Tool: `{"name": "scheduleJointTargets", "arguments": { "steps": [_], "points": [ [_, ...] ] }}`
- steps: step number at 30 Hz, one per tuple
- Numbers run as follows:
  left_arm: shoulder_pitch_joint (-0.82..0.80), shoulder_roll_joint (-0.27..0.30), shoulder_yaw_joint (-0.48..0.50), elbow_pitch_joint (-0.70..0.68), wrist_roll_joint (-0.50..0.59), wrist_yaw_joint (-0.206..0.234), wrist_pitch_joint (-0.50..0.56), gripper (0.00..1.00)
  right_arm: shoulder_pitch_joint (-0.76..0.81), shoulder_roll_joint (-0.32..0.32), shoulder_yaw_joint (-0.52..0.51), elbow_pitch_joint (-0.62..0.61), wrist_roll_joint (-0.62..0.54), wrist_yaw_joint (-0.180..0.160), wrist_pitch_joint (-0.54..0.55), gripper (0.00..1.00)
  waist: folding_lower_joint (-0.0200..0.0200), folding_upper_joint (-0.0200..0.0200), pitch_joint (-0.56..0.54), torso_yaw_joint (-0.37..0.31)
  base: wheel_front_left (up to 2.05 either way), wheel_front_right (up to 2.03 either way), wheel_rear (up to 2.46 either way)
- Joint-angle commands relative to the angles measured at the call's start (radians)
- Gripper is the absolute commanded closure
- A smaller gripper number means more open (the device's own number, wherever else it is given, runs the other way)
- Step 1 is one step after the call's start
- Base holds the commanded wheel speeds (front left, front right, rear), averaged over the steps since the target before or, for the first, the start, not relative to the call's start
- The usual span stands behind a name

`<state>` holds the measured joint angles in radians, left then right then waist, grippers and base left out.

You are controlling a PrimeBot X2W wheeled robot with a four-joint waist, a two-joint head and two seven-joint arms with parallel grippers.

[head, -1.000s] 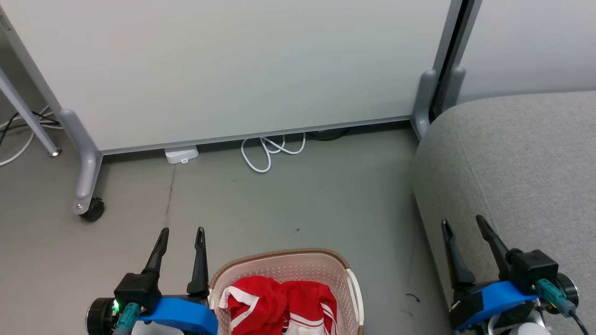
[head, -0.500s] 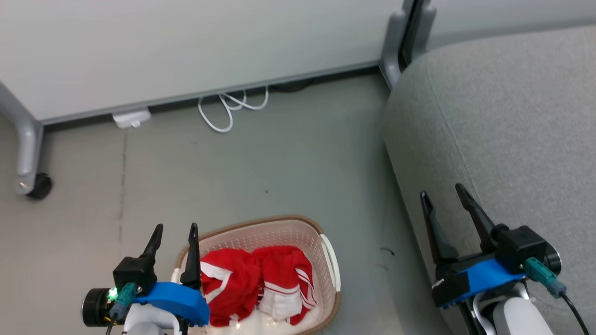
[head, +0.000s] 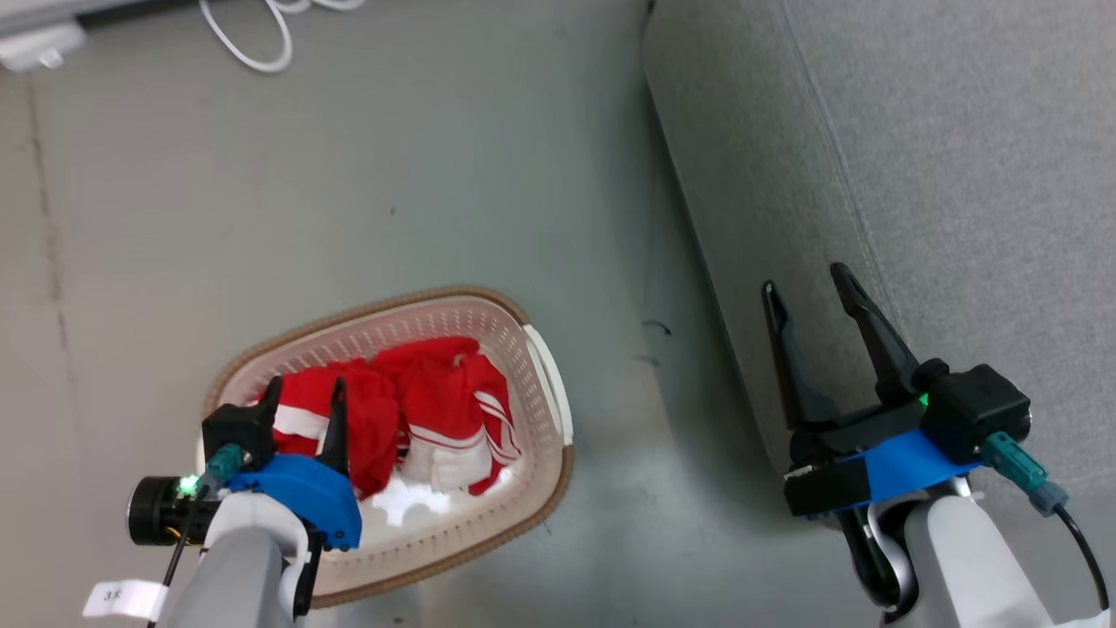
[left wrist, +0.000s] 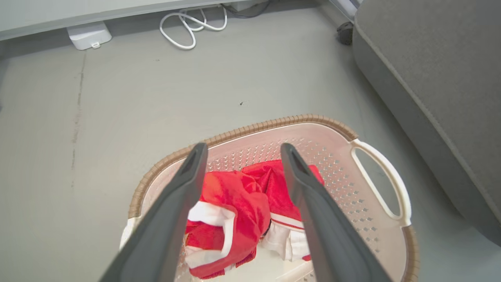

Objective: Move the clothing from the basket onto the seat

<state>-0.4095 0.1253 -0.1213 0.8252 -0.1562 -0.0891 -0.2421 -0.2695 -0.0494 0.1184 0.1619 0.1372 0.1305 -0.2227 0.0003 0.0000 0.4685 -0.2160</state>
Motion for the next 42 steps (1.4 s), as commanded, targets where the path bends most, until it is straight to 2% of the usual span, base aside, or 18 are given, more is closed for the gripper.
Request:
{"name": "scheduleJointTargets", "arguments": {
  "steps": [1,9,17,25,32,33,34,35,42],
  "points": [
    [-0.026,0.014,-0.004,0.018,0.008,-0.003,0.001,0.0,-0.026,-0.002,0.004,-0.005,0.007,0.0,-0.011,0.0,-0.0003,0.0,0.087,-0.052,0.0,0.0,0.0],
    [-0.132,0.034,-0.028,0.164,0.023,0.01,0.031,0.0,-0.065,-0.002,0.046,0.002,0.051,0.0,-0.034,0.0,-0.0003,0.0,0.199,-0.102,0.0,0.0,0.0],
    [-0.219,0.066,-0.047,0.251,0.058,0.099,0.041,0.0,-0.088,-0.002,0.068,0.012,0.082,0.0,-0.043,0.0,-0.0003,0.0,0.277,-0.129,0.0,0.0,0.0],
    [-0.278,0.097,-0.047,0.32,0.06,0.16,0.08,0.0,-0.102,-0.002,0.097,-0.004,0.116,0.0,-0.043,0.0,-0.0003,0.0,0.331,-0.144,0.0,0.0,0.0],
    [-0.321,0.101,-0.061,0.38,0.056,0.167,0.154,0.0,-0.109,-0.002,0.117,-0.005,0.136,0.0,-0.044,0.0,-0.0003,0.0,0.354,-0.152,0.0,0.0,0.0],
    [-0.325,0.102,-0.062,0.385,0.055,0.169,0.162,0.11,-0.111,-0.002,0.12,-0.005,0.139,0.0,-0.044,0.0,-0.0003,0.0,0.355,-0.154,0.0,0.0,0.0],
    [-0.328,0.101,-0.066,0.391,0.056,0.167,0.171,0.61,-0.112,-0.002,0.122,-0.005,0.14,0.0,-0.044,0.0,-0.0003,0.0,0.356,-0.155,0.0,0.0,0.0],
    [-0.331,0.099,-0.07,0.396,0.057,0.162,0.179,1.0,-0.114,-0.002,0.124,-0.004,0.144,0.0,-0.044,0.0,-0.0003,0.0,0.357,-0.156,0.0,0.0,0.0],
    [-0.342,0.09,-0.079,0.413,0.043,0.151,0.2,1.0,-0.117,-0.002,0.123,-0.004,0.154,0.0,-0.044,0.0,-0.0003,0.0,0.357,-0.159,0.0,0.0,0.0]
  ]
}}
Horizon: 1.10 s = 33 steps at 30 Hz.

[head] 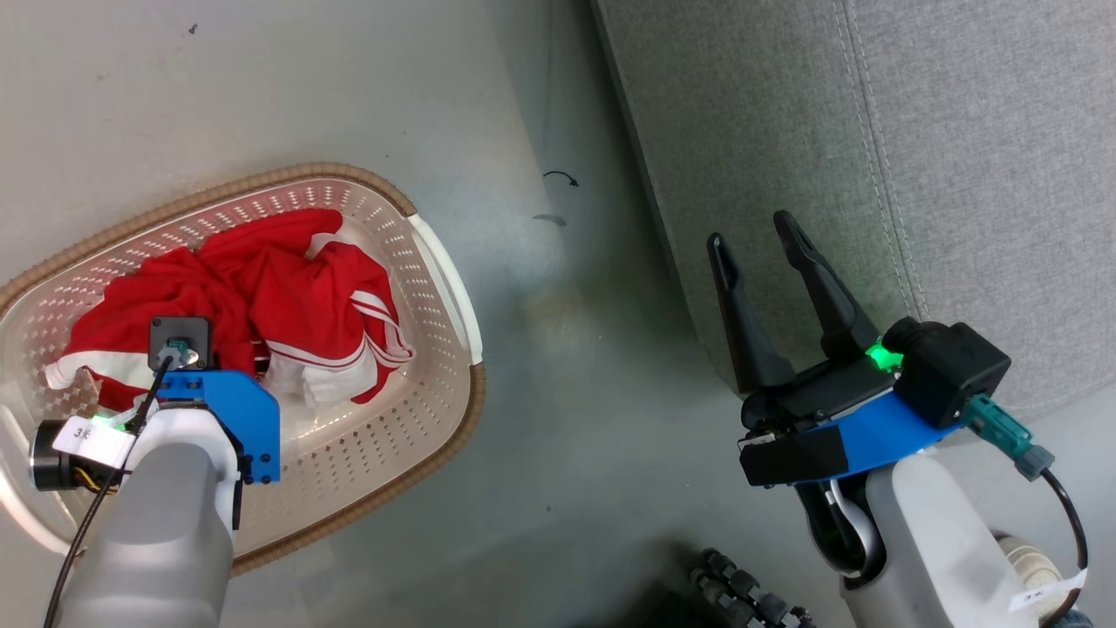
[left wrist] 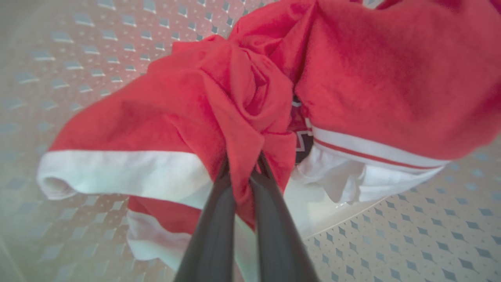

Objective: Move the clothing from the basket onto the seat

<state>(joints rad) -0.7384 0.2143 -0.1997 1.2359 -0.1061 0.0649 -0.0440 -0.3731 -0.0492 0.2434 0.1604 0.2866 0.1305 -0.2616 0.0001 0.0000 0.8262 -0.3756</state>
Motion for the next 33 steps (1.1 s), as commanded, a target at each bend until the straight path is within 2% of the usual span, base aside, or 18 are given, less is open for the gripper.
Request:
{"name": "scheduleJointTargets", "arguments": {
  "steps": [1,8,17,22,33],
  "points": [
    [-0.014,0.0,-0.001,0.003,-0.008,-0.004,0.002,1.0,-0.013,-0.002,-0.003,-0.002,0.005,0.0,-0.005,0.0,-0.0001,0.0,-0.002,0.001,0.0,0.0,0.0],
    [-0.01,-0.018,-0.004,0.008,-0.027,-0.018,-0.016,1.0,-0.014,-0.002,-0.006,0.005,0.002,0.0,-0.005,0.0,-0.0001,0.0,-0.031,0.013,0.0,0.0,0.0],
    [0.018,-0.068,-0.007,0.013,-0.055,-0.04,-0.052,1.0,-0.005,-0.002,-0.019,0.027,-0.03,0.0,-0.005,0.0,-0.0001,0.0,-0.137,0.065,0.0,0.0,0.0],
    [0.045,-0.107,-0.018,0.014,-0.069,-0.059,-0.092,1.0,0.016,-0.003,-0.03,0.056,-0.056,0.0,-0.004,0.0,-0.0001,0.0,-0.24,0.121,0.0,0.0,0.0],
    [0.106,-0.162,-0.074,0.011,-0.102,-0.146,-0.156,1.0,0.086,-0.003,-0.072,0.123,-0.117,0.0,0.004,0.0,-0.0001,0.0,-0.482,0.24,0.0,0.0,0.0]
  ]
}}
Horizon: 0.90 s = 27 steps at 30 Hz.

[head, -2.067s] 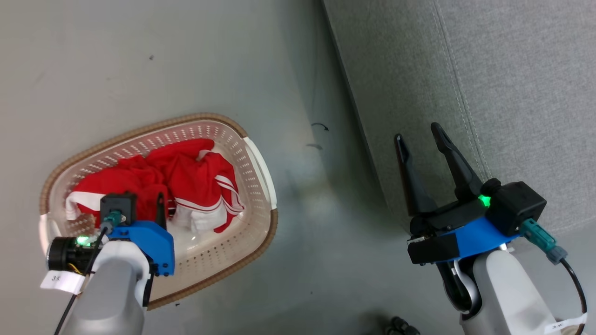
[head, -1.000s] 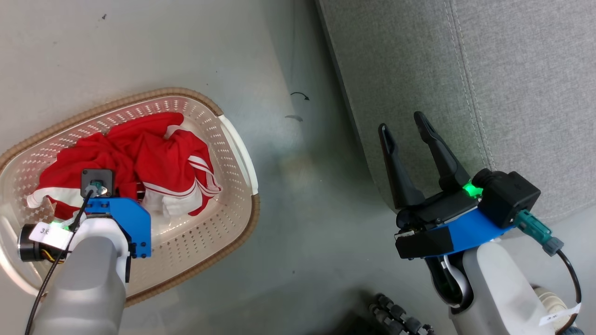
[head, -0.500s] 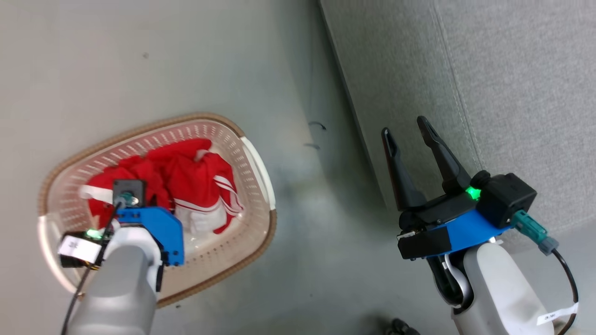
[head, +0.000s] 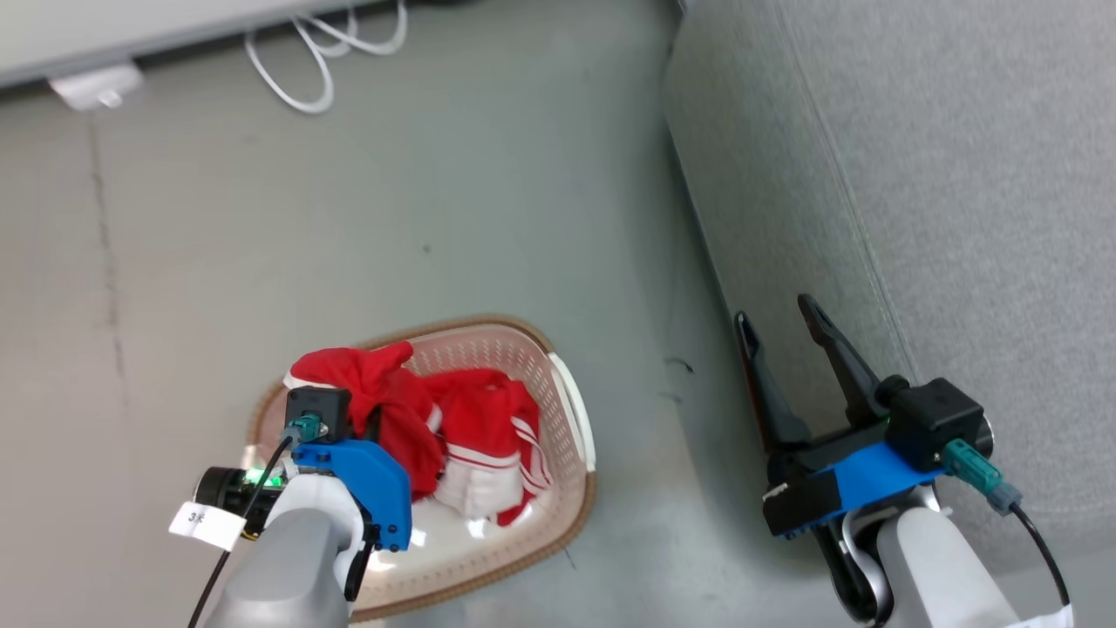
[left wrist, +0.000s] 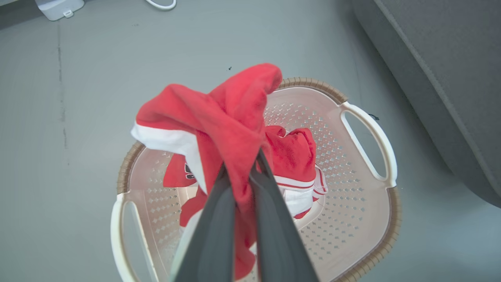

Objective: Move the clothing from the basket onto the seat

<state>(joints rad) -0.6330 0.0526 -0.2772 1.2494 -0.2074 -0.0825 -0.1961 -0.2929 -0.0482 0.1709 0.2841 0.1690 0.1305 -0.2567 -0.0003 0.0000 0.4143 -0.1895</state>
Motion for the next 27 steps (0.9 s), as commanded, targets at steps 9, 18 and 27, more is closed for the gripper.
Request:
{"name": "scheduleJointTargets", "arguments": {
  "steps": [9,18,27],
  "points": [
    [0.065,-0.002,-0.172,-0.181,-0.159,-0.043,0.004,1.0,0.079,-0.004,-0.013,0.007,-0.005,0.0,0.031,0.0,0.0003,0.0,-0.213,0.089,0.0,0.0,0.0],
    [0.035,-0.002,-0.333,-0.368,-0.304,-0.021,0.036,1.0,0.116,-0.004,0.009,-0.013,0.004,0.0,0.061,0.0,0.0003,0.0,-0.276,0.088,0.0,0.0,0.0],
    [-0.049,-0.002,-0.469,-0.511,-0.409,0.023,0.039,1.0,0.128,-0.004,0.023,-0.02,0.002,0.0,0.084,0.0,0.0003,0.0,-0.319,0.081,0.0,0.0,0.0]
  ]
}}
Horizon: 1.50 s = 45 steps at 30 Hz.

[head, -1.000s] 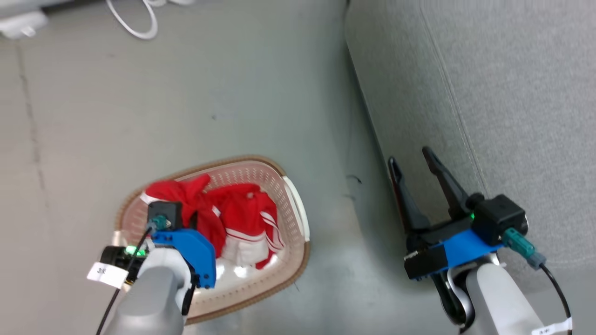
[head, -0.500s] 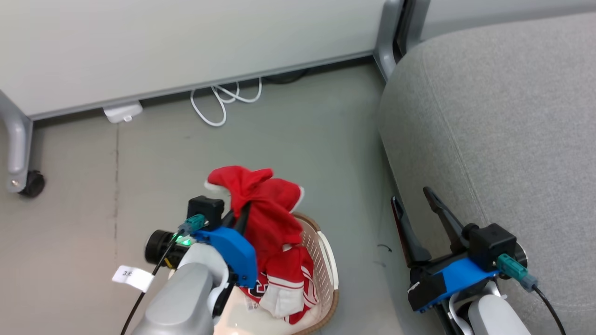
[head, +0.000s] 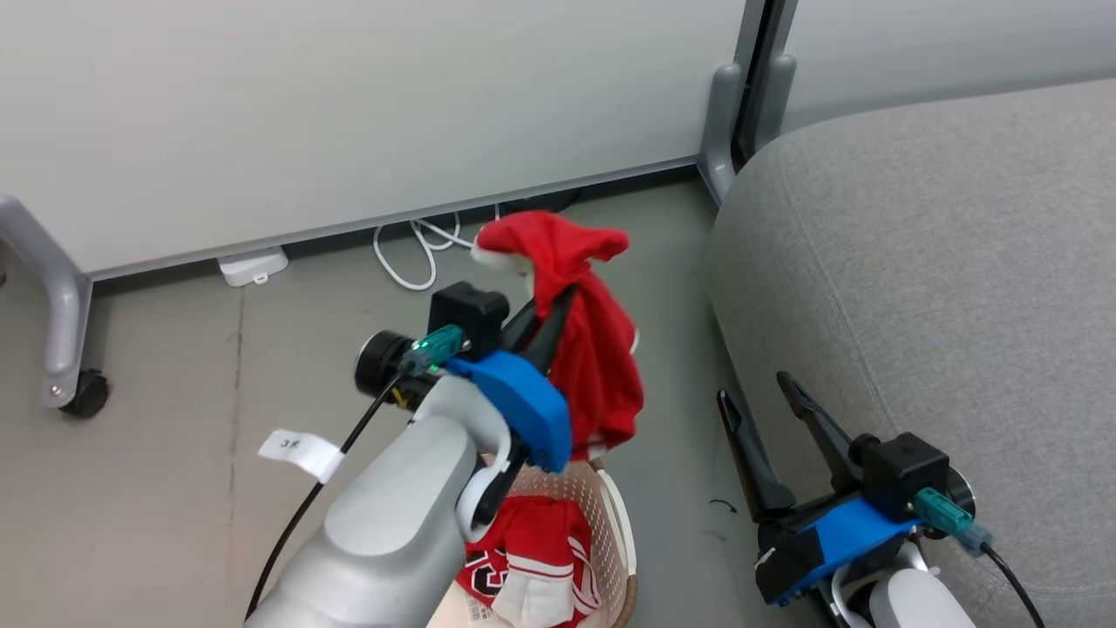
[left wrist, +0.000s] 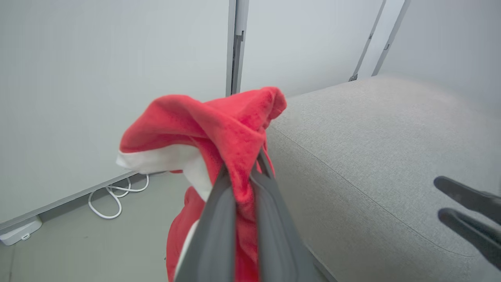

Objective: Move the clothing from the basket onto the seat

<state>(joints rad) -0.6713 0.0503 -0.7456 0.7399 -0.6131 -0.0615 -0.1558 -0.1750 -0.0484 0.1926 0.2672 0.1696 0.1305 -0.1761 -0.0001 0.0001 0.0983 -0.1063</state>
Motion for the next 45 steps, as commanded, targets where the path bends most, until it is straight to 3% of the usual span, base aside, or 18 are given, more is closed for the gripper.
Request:
{"name": "scheduleJointTargets", "arguments": {
  "steps": [1,19,31,45],
  "points": [
    [-0.02,0.0,-0.013,-0.014,-0.013,0.008,-0.001,1.0,0.013,-0.004,0.002,-0.004,0.002,0.0,0.006,0.0,0.0001,-0.0001,-0.007,-0.004,0.0,0.0,0.0],
    [-0.125,0.0,-0.183,-0.104,-0.134,0.052,-0.03,1.0,0.032,-0.004,0.016,-0.011,0.004,0.0,0.029,0.0,0.0001,-0.0001,-0.062,-0.005,0.0,0.0,0.0],
    [-0.136,0.0,-0.226,-0.085,-0.165,0.065,-0.043,1.0,-0.026,-0.004,0.021,0.0,-0.006,0.0,0.059,0.0,0.0001,-0.0001,-0.057,0.006,0.0,0.0,0.0],
    [-0.15,0.0,-0.279,-0.094,-0.206,0.071,-0.046,1.0,-0.224,-0.004,0.159,0.197,0.185,0.0,0.118,0.0,0.0001,-0.0001,-0.05,0.044,0.0,0.0,0.0]
  ]
}}
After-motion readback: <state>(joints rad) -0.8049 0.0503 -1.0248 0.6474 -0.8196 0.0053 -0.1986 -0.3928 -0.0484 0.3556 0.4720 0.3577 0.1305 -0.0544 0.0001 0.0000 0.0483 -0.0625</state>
